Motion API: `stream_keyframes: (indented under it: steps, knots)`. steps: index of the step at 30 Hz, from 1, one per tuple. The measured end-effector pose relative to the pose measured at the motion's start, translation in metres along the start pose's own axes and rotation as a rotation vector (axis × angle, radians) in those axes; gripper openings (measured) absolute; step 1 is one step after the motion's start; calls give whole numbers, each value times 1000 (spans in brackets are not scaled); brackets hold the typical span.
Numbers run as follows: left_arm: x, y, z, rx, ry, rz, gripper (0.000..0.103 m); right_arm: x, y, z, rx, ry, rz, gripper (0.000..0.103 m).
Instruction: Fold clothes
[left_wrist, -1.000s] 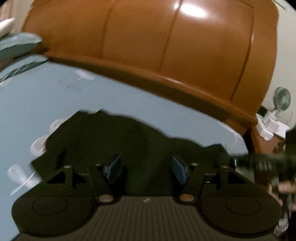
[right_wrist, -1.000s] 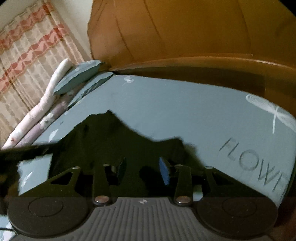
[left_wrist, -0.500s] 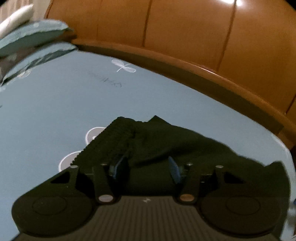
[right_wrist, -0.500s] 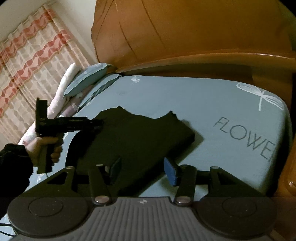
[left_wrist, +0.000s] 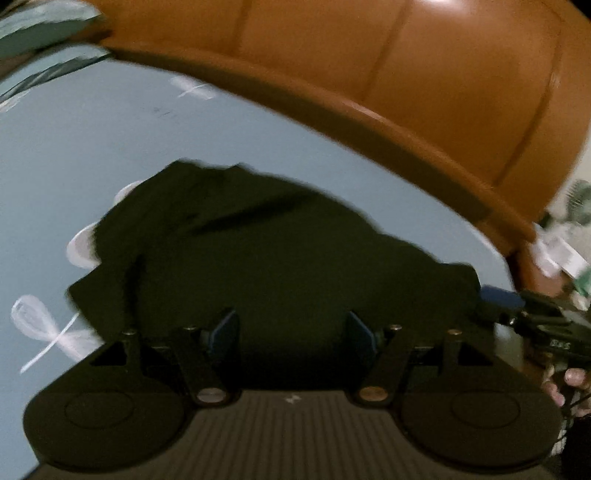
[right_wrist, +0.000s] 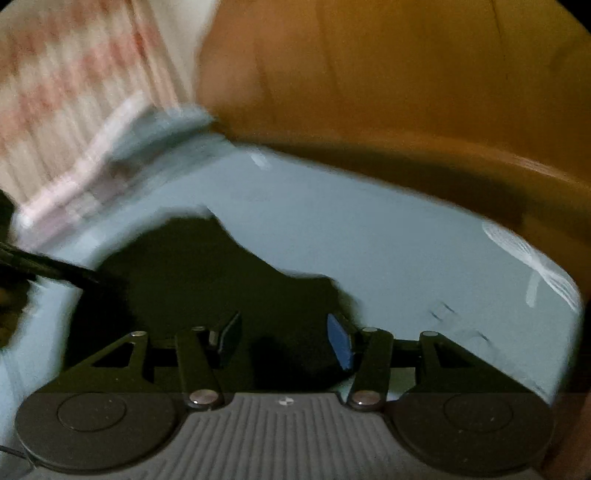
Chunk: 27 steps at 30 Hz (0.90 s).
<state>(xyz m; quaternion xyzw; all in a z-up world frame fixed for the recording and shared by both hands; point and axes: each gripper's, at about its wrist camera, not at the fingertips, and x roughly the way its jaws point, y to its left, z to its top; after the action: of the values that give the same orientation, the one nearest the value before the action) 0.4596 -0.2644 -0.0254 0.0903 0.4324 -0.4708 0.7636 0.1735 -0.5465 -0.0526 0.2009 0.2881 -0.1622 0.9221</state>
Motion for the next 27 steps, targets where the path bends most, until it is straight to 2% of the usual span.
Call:
stream_keyframes:
  steps: [3, 5, 6, 11, 16, 19, 21, 24, 27]
  knots:
    - [-14, 6, -5, -48, -36, 28, 66, -18, -5, -1, 32, -20, -1, 57]
    - [-26, 0, -8, -41, -58, 2, 66, -38, -1, 0, 50, -52, 14, 59]
    - [-32, -5, -12, -30, -66, -23, 66, -47, 2, 0, 56, -68, 34, 64]
    - [-57, -39, -38, 47, -41, -107, 65, -67, 24, -11, 36, -63, 92, 66]
    - [-79, -76, -93, 177, -96, -110, 63, -75, 36, -17, 4, 1, 82, 66]
    - [-84, -95, -118, 230, -129, -193, 62, -81, 35, -18, 15, 10, 73, 67]
    - [-75, -99, -127, 206, -82, -237, 62, -82, 33, -19, 25, 13, 57, 67]
    - [-62, -95, -139, 130, 6, -244, 62, -84, 35, -19, 23, 17, 43, 68]
    - [-75, -91, -135, 129, -20, -257, 62, -84, 43, -17, -3, 15, 58, 69]
